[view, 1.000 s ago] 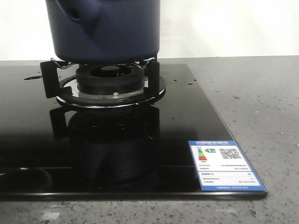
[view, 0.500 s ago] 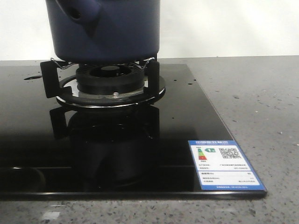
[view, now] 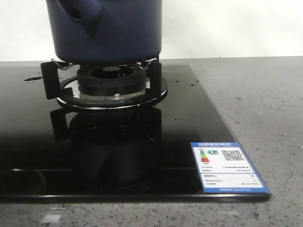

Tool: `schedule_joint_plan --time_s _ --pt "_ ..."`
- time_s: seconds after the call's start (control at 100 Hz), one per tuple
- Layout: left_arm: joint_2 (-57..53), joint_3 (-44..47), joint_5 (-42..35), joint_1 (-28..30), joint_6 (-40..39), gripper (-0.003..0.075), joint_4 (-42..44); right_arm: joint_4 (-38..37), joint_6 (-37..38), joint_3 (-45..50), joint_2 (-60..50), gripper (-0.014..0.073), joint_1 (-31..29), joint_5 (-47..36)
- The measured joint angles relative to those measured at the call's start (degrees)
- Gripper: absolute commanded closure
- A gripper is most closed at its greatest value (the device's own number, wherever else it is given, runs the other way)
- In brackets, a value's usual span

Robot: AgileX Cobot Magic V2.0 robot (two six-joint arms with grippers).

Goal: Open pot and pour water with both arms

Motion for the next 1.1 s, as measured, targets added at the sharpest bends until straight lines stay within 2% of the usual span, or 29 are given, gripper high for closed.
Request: schedule_joint_plan --time_s 0.39,0.8,1.02,1.1 --pt "0.00 0.00 0.19 0.00 0.00 0.0335 0.00 -0.11 0.00 9.28 -0.47 0.0636 2.26 -23.09" --pt "0.00 0.00 0.19 0.00 0.00 0.0335 0.00 -0.18 0.00 10.51 -0.47 0.0636 2.40 -27.68" --pt "0.00 0.00 0.19 0.00 0.00 0.0335 0.00 -0.18 0.00 15.58 -0.58 0.0636 2.40 -39.83" --pt "0.00 0.00 0.19 0.00 0.00 0.0335 0.00 -0.18 0.00 16.23 -0.58 0.0636 2.40 -41.59"
